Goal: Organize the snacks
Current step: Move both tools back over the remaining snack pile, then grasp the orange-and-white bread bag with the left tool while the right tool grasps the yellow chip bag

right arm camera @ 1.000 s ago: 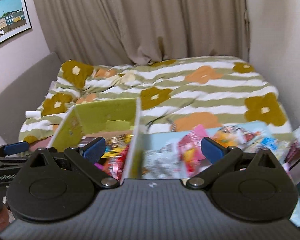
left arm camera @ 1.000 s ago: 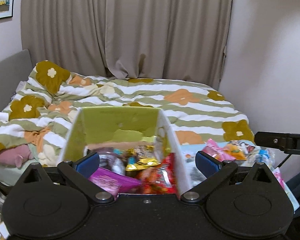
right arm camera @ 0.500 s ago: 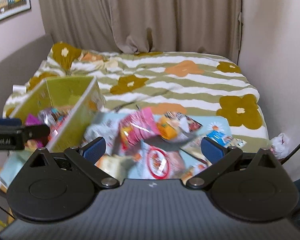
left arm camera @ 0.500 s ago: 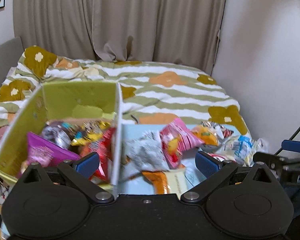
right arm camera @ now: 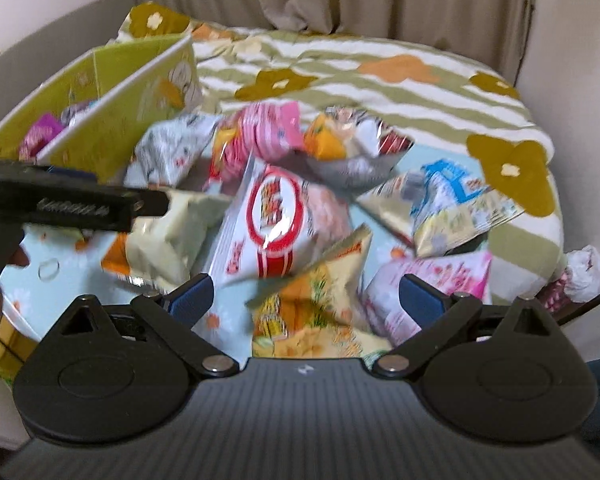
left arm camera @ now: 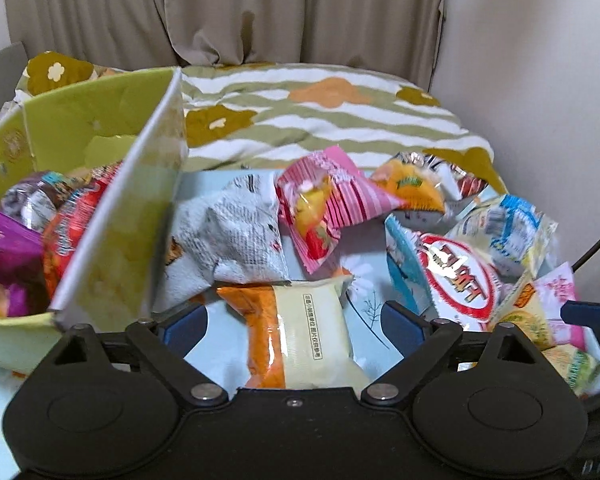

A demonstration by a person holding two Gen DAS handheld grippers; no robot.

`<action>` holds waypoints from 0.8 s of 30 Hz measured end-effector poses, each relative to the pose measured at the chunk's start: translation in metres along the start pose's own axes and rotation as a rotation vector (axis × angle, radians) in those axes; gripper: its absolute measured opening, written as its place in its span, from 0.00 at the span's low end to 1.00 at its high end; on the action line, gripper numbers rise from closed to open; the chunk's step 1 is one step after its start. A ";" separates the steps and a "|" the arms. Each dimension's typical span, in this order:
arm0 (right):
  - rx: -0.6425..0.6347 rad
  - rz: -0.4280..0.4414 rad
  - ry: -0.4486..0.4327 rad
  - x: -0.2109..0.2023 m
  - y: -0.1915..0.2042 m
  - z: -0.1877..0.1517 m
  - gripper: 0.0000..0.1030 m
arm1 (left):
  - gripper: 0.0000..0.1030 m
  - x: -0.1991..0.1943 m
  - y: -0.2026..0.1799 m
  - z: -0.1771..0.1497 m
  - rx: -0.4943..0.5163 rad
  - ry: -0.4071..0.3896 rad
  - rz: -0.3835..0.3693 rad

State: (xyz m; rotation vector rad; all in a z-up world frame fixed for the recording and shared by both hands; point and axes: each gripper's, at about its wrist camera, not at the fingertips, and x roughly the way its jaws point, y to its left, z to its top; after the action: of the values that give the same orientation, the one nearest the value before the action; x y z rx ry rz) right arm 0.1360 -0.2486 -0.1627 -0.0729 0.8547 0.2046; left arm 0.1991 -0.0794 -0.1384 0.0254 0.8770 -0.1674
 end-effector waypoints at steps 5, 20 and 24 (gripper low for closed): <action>-0.059 -0.004 0.007 0.012 0.005 -0.007 1.00 | 0.91 0.021 -0.003 -0.004 0.003 0.042 0.010; -0.118 -0.014 0.045 0.031 0.006 -0.016 1.00 | 0.67 0.040 -0.003 -0.022 0.021 0.120 0.006; -0.121 -0.016 0.045 0.031 0.005 -0.019 1.00 | 0.66 0.032 0.000 -0.029 0.003 0.125 0.005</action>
State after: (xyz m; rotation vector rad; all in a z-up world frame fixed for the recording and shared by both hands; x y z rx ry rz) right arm 0.1405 -0.2415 -0.1980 -0.1977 0.8861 0.2399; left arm 0.1970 -0.0809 -0.1813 0.0412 1.0015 -0.1638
